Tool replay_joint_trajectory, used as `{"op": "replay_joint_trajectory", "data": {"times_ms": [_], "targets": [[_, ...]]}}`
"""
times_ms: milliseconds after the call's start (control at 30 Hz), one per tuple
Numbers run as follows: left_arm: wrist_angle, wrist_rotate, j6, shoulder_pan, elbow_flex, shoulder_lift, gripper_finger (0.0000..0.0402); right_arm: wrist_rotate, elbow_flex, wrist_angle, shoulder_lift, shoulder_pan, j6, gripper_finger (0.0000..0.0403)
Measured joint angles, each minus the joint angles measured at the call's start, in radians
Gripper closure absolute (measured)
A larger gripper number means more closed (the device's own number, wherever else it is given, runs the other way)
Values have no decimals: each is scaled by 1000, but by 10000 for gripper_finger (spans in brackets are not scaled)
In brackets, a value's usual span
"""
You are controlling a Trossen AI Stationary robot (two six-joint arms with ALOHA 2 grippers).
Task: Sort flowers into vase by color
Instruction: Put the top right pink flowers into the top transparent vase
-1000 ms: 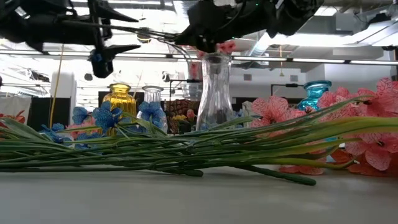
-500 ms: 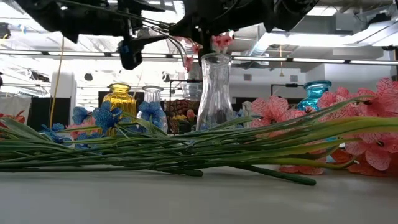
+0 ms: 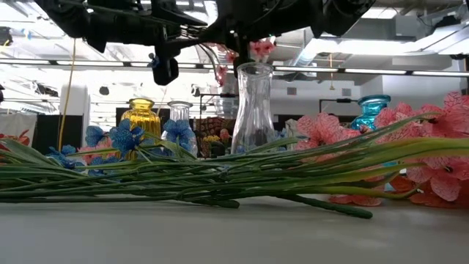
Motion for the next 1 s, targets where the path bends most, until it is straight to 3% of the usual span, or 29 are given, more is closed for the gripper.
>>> {"op": "replay_joint_trajectory", "data": {"times_ms": [167, 433, 667, 1000], "targets": [[-3, -3, 16, 0, 0, 0, 393, 0, 0, 2, 0, 0, 0, 348], [-3, -7, 18, 1, 0, 0, 395, 0, 0, 3, 0, 0, 85, 309], [2, -12, 19, 1, 0, 0, 399, 1, 0, 2, 0, 0, 101, 247], [3, -24, 20, 35, 0, -1, 400, 12, 0, 4, 0, 0, 429, 181]]}}
